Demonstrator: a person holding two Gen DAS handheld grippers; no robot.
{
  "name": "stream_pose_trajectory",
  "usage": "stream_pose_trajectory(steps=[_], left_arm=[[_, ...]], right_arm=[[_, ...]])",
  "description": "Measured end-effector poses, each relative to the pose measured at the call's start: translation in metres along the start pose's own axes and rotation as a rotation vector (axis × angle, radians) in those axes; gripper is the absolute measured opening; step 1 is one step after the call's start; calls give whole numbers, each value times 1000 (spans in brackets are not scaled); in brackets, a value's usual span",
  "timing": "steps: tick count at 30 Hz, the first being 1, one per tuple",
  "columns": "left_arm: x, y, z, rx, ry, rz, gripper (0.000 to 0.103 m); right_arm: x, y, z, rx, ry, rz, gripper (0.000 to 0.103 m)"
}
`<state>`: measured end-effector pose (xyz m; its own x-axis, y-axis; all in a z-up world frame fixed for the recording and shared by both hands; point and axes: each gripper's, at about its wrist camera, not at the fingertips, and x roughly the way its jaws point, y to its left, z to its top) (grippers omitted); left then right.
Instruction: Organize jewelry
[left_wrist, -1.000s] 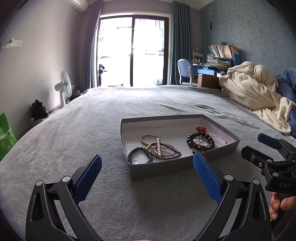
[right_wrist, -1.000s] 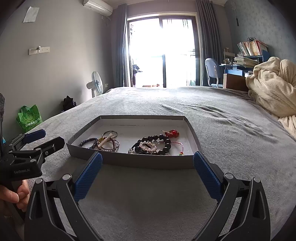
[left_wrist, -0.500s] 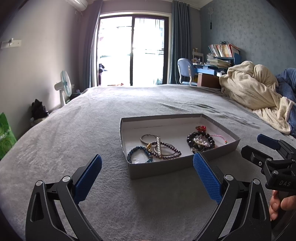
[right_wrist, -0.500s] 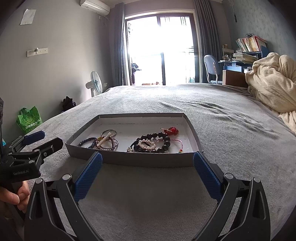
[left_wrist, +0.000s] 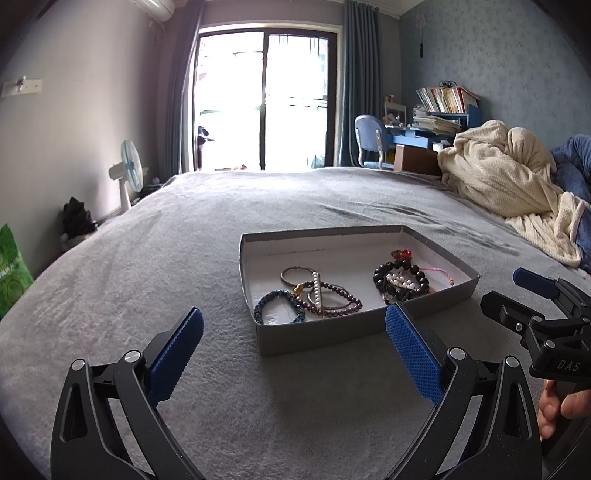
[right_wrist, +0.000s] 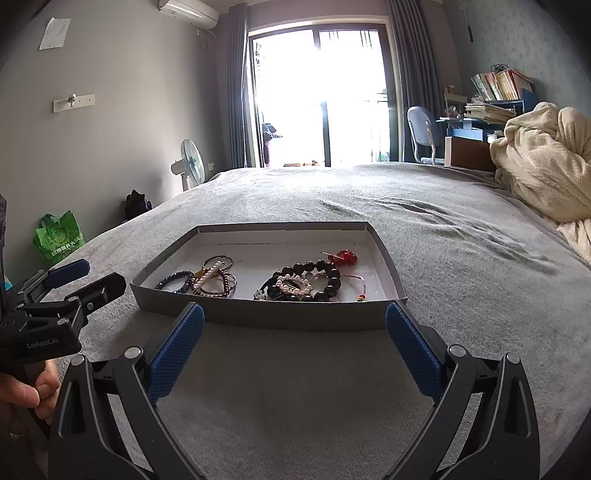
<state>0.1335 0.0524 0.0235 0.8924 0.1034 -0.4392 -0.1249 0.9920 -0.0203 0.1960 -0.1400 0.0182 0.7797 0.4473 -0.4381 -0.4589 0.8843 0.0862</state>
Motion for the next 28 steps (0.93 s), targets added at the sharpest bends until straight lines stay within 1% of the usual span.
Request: stream_pose_trajectory(steps=[9,17,28], left_arm=[[1,0,0,0,2,1,98],[3,-1,-8,12,3,13,98],[4,-3,-7,12,12,15,98]], right_arm=[[0,0,0,1,2,-1,98],[1,0,0,4,4,1,98],[2,0,0,5,9,0,98]])
